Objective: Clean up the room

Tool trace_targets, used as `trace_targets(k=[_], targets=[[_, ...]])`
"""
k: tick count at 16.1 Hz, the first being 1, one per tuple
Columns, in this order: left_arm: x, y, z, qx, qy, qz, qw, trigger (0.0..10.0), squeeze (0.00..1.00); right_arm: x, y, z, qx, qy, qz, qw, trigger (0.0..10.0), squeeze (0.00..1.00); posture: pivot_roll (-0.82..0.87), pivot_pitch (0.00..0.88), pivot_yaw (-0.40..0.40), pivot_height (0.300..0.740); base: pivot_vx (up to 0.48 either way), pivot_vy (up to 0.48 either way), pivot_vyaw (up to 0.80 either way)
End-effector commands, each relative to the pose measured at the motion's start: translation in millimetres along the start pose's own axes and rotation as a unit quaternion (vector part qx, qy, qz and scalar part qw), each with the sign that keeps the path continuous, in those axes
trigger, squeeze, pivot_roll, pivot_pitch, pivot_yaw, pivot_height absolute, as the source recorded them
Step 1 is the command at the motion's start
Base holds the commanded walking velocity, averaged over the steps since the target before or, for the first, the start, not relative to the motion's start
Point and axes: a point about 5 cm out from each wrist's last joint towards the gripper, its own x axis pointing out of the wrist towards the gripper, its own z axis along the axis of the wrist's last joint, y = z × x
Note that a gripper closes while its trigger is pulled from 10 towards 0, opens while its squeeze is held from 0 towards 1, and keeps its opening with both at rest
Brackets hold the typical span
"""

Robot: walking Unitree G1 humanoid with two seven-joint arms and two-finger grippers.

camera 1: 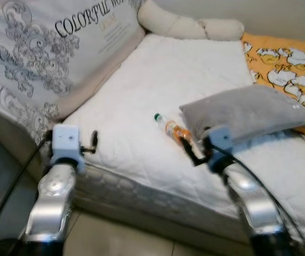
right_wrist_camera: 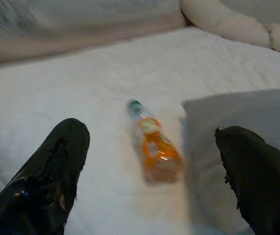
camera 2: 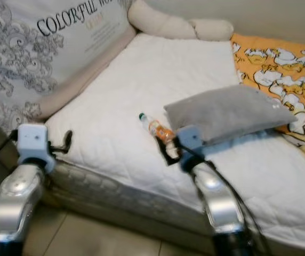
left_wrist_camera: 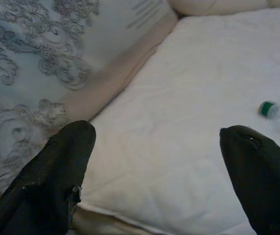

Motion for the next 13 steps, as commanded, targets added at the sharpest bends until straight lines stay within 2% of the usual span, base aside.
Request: trace_targets(k=[1, 2, 13], targets=[[-1.1, 5.1, -0.9, 0.006, 0.003, 0.005, 1.0, 10.0, 0.0, 2.1, 0.4, 2.1, -0.005, -0.003, -0.006, 1.0, 10.0, 0.0, -0.06, 0.0, 0.024, 0.74, 0.292, 0.0, 0.67], [-1.2, 5.2, -1.0, 0.006, 0.003, 0.005, 1.0, 10.0, 0.0, 2.2, 0.3, 1.4, -0.006, -0.001, -0.008, 1.0, 10.0, 0.0, -0.05, 0.0, 0.024, 0.74, 0.292, 0.0, 0.66], [-0.6, 3.4, -2.1, 0.01, 0.003, -0.005, 1.0, 10.0, 0.0, 4.7, 1.7, -0.7, -0.006, 0.002, -0.018, 1.0, 10.0, 0.0, -0.05, 0.0, 0.027, 0.74, 0.295, 0.0, 0.0]])
